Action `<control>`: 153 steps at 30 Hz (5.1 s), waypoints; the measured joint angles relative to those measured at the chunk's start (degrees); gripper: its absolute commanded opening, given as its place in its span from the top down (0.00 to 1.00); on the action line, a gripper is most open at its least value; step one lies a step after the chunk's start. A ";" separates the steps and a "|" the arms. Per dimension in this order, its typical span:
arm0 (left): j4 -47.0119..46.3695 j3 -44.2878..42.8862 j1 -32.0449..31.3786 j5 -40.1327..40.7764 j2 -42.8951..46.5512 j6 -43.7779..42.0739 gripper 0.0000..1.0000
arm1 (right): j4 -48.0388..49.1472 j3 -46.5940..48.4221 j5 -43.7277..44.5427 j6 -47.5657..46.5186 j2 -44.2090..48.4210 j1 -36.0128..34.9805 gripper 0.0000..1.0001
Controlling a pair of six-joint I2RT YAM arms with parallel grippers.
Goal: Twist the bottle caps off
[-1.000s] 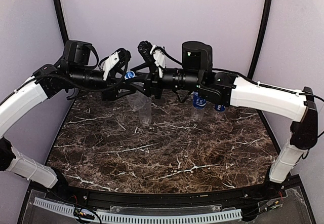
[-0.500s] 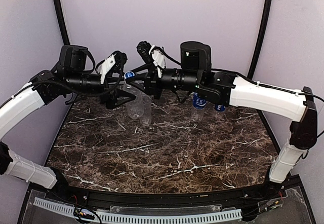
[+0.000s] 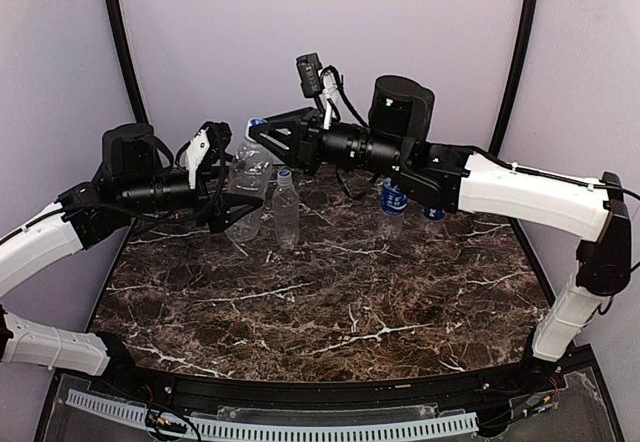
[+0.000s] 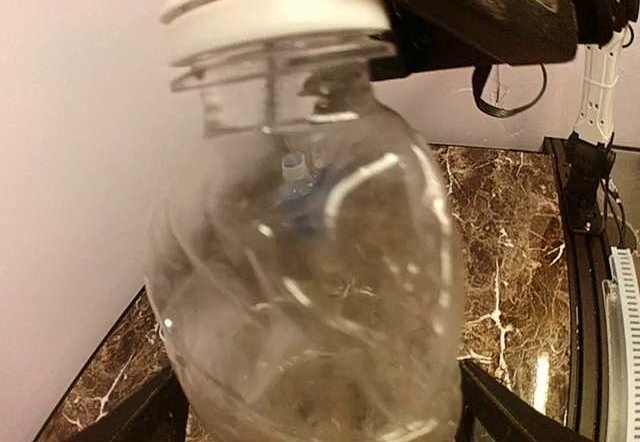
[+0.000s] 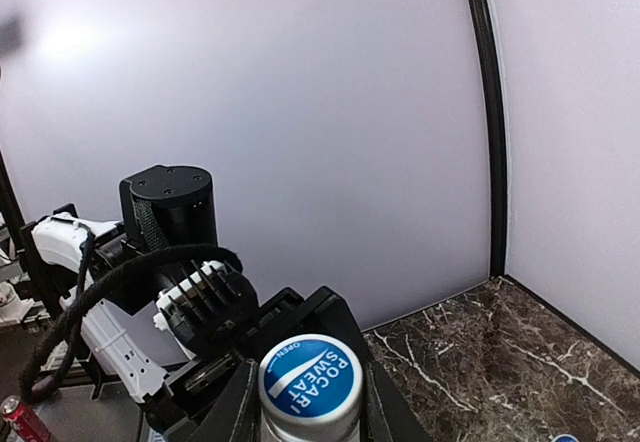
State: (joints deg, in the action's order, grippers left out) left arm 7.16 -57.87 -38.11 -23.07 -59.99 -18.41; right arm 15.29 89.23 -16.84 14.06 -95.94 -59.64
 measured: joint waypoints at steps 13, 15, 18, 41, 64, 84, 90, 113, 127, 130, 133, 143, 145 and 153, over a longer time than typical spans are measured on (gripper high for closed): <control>-1.22 -0.17 -0.11 -0.37 -1.49 2.84 0.52 | 2.43 -0.66 0.00 4.28 0.00 0.17 0.32; -0.85 -0.17 -0.13 0.00 -1.49 2.54 0.55 | 1.16 -0.66 -0.26 4.55 0.09 0.72 0.08; 0.09 -0.17 -0.15 1.62 -1.38 0.79 0.56 | -2.38 -1.11 -1.68 4.50 1.40 1.88 0.01; 5.22 -0.48 -6.82 36.02 -3.21 -26.73 0.62 | -25.64 8.68 -0.31 17.59 -3.28 3.74 0.48; 19.76 -1.36 -6.36 14.84 -2.19 -20.92 0.68 | -31.63 3.32 -13.31 -4.90 -0.33 2.97 1.00; 24.30 0.70 -7.34 -3.02 -0.42 -13.79 0.71 | -35.89 8.39 -11.78 -26.69 0.57 -2.75 0.01; 16.76 3.17 -7.41 10.51 -0.20 -13.88 0.70 | -31.87 8.39 -7.45 -9.92 1.86 -2.08 0.18; 7.63 5.33 -7.41 26.47 0.09 -15.89 0.69 | -35.01 8.33 1.38 15.23 -1.99 0.17 0.74; 11.78 4.96 -7.08 18.03 1.07 -14.60 0.75 | -37.57 8.15 -8.74 -1.75 -1.73 1.84 1.00; 16.48 3.96 -7.02 10.56 1.07 -14.14 0.78 | -40.81 6.69 -10.75 -14.64 0.17 0.26 1.00; 20.52 3.41 -7.15 2.56 1.18 -14.45 0.78 | -43.87 5.73 -10.29 -27.74 2.23 -2.67 1.00; 25.68 3.28 -7.19 -4.90 1.40 -15.63 0.80 | -46.58 5.97 -4.55 -44.81 2.71 -6.86 0.01; 25.62 3.19 -7.17 -4.42 1.40 -15.63 0.80 | -46.23 6.32 -3.23 -43.76 2.69 -6.91 0.01; 16.20 4.96 -7.19 11.06 1.75 -14.40 0.79 | -36.92 6.82 -2.73 -22.58 3.30 -5.18 0.14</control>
State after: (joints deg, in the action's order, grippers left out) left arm 23.35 -52.90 -45.30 -12.01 -58.24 -32.82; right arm -21.63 96.05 -19.57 -8.51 -92.64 -64.82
